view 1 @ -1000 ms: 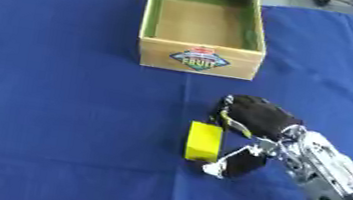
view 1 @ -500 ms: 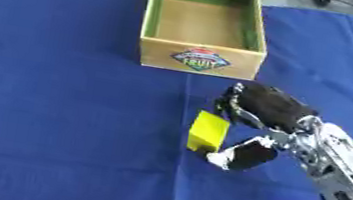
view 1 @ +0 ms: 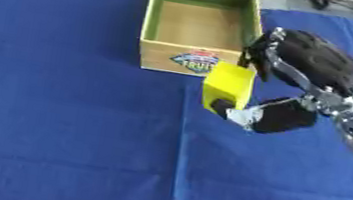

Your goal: Pick up objects on the table and place them in the box.

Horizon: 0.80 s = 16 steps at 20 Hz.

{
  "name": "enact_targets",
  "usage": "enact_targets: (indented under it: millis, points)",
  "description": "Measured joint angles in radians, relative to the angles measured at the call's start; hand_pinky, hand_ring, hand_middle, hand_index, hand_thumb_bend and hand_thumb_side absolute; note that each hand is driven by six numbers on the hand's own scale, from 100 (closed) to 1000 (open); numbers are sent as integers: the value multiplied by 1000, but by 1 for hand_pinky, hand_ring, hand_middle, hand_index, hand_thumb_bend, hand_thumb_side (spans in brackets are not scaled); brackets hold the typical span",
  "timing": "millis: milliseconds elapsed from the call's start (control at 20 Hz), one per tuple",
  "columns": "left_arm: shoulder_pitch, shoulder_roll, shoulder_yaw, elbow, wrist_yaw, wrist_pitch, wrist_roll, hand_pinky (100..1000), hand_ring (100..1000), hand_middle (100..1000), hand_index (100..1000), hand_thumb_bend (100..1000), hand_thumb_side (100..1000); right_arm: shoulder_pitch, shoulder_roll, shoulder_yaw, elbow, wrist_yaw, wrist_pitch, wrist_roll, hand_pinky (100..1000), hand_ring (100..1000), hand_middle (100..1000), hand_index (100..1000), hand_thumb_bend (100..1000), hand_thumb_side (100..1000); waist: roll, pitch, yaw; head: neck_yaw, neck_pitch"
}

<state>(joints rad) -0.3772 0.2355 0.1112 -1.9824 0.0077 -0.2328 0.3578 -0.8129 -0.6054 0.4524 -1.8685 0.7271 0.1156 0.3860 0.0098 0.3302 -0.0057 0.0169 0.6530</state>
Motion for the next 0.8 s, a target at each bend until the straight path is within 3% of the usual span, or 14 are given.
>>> enact_targets:
  millis: [450,600,650,800]
  points:
    - [5,0,-1,0,0,0,0,452,533,575,767,275,1000,-87,-51,-82,7,-68,83,-116,582,611,268,409,276,715,3,0,7,-1,-5]
    - [5,0,-1,0,0,1,0,451,531,574,766,272,1000,-123,-51,-101,43,-78,98,-147,587,612,264,405,249,719,4,3,13,-3,-5]
    - [5,0,-2,0,0,1,0,451,531,574,766,272,1000,-138,-51,-107,61,-78,102,-154,588,612,264,404,296,713,5,5,17,-5,-6]
    - [6,0,-2,0,0,2,-1,451,530,574,766,270,1000,-186,-50,-121,128,-78,110,-167,590,613,264,404,291,720,6,9,24,-10,-13]
